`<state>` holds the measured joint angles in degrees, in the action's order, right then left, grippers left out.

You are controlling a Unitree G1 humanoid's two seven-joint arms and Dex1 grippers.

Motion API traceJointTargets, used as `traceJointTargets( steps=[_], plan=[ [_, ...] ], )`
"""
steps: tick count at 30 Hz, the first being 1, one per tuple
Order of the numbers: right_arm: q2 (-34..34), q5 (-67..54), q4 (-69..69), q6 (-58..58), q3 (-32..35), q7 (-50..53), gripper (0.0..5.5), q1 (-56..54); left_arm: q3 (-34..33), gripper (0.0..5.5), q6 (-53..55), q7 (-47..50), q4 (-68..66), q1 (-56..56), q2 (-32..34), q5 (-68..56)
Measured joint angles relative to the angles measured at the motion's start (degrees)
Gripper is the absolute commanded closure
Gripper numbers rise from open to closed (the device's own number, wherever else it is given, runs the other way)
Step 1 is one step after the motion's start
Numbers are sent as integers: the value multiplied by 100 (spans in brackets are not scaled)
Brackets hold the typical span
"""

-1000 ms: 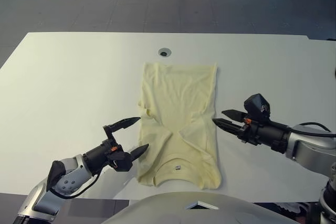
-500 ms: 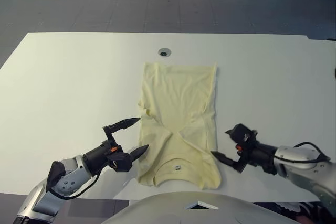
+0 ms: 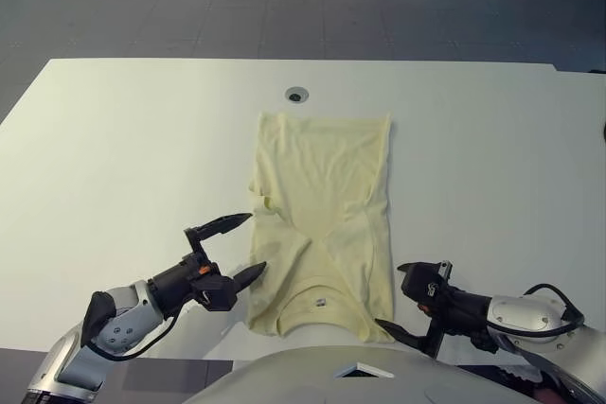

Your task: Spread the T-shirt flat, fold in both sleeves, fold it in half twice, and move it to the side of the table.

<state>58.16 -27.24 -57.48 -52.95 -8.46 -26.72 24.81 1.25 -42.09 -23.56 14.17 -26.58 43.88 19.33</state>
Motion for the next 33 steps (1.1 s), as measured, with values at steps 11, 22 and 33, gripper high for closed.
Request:
traceJointTargets(
  steps=[11, 22, 33],
  plan=[
    [-672, -2221, -187, 1525, 3465, -1856, 12, 1104, -669, 10, -1236, -295, 105, -460, 769, -1458],
    [-486, 2800, 1061, 5926, 2532, -2533, 12, 1914, -395, 10, -1807, -1029, -744, -787, 1267, -1056],
    [-308, 4711, 1834, 7602, 1411, -2435, 12, 1915, 281, 10, -2297, -1161, -1315, -167, 1367, -419]
  ],
)
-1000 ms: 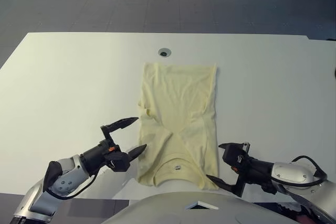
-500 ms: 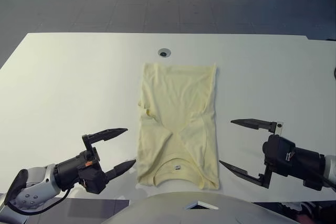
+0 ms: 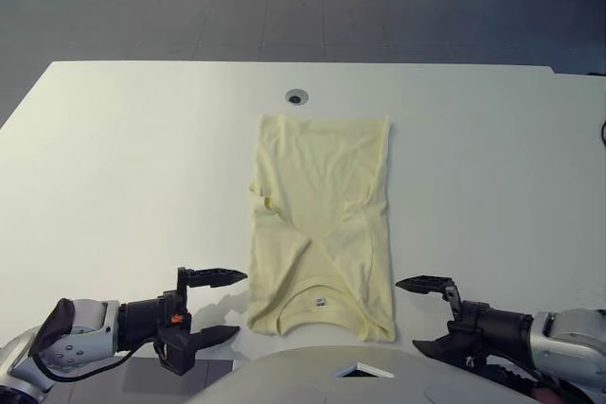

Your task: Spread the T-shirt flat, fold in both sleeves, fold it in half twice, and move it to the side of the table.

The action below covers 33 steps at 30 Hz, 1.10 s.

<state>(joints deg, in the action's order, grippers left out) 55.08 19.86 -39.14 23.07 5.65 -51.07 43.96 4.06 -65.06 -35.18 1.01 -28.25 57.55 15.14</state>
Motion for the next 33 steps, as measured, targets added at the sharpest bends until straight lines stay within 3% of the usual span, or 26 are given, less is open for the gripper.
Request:
traceJointTargets(
  steps=[11, 15, 33],
  plan=[
    [-159, -52, 274, 152, -551, 260, 12, -320, 532, 10, -129, 241, -238, 490, -266, 172],
    [-235, -20, 409, 185, -732, 390, 70, -436, 576, 10, -141, 370, -281, 561, -305, 282],
    [-250, 112, 652, 184, -977, 472, 361, -497, 883, 327, -272, 880, -613, 722, -499, 922]
  ],
)
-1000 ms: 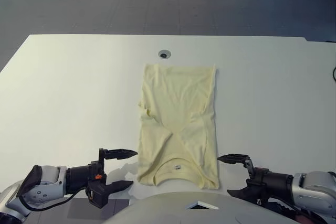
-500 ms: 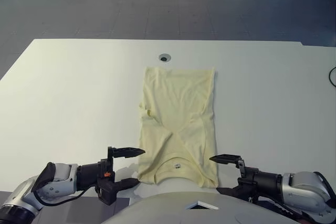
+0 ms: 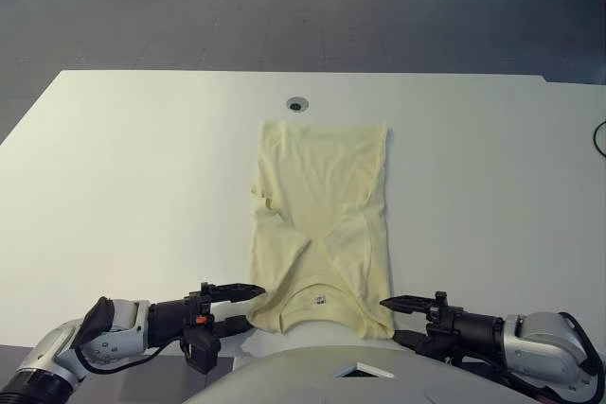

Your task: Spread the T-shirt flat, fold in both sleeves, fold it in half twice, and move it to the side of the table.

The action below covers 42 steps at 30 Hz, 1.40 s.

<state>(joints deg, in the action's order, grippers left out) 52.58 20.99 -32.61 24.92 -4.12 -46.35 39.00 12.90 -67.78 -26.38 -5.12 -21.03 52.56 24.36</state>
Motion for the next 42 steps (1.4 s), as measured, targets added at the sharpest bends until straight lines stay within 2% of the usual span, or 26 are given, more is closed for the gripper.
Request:
traceJointTargets(
  steps=[6, 11, 16, 23, 31, 36, 42],
  plan=[
    [-15, 19, 80, -19, -145, 9, 463, -104, 60, 430, -31, 41, -38, 43, 14, 105],
    [-15, 39, 121, -18, -207, 80, 543, -113, 96, 494, -82, 61, -7, 123, 53, 85],
    [-17, 10, 195, 184, -222, 226, 550, -156, 139, 547, -76, 55, -16, 198, 120, -89],
    [9, -362, 255, 414, -221, 210, 550, -369, 390, 549, 303, -248, 65, 251, 307, -576],
    [273, -1429, 191, 395, -202, -131, 550, -518, 604, 549, 1365, -1131, 1203, -184, 1090, -1712],
    [598, -2272, 62, 69, -13, -551, 550, -509, 417, 549, 1908, -1540, 1882, -378, 1614, -2522],
    [897, -3011, 113, -221, 167, -1097, 550, -512, 63, 549, 2366, -1875, 2434, -511, 1863, -3296]
  ],
)
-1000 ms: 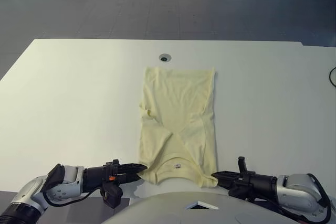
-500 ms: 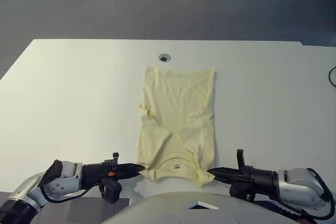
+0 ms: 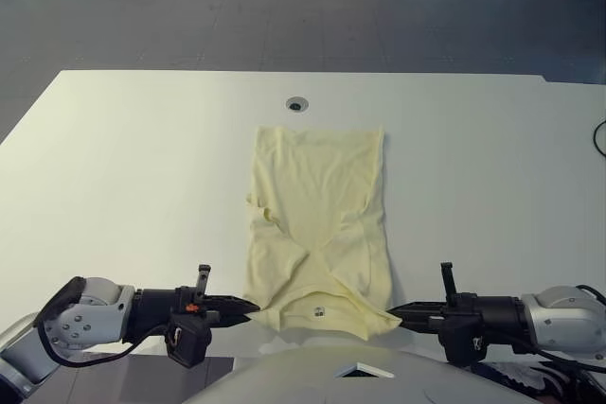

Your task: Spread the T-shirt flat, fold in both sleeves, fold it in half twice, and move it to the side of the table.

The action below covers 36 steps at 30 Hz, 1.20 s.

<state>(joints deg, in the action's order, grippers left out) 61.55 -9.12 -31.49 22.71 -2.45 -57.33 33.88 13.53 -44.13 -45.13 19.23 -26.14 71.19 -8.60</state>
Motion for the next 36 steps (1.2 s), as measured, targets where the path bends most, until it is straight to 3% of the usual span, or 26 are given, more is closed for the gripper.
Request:
traceJointTargets(
  steps=[7, 16, 36],
  plan=[
    [240, -1392, -295, -530, 365, -685, 550, 25, -299, 549, 635, -564, 571, -407, 261, -806],
    [279, -2690, -507, -1306, 947, -1390, 550, -208, -1217, 549, 1486, -1227, 1245, -703, 433, -1873],
    [273, -4872, -342, -3447, 1658, -2644, 550, -1526, -3251, 549, 4160, -2596, 2557, 153, 263, -4732]
  ],
)
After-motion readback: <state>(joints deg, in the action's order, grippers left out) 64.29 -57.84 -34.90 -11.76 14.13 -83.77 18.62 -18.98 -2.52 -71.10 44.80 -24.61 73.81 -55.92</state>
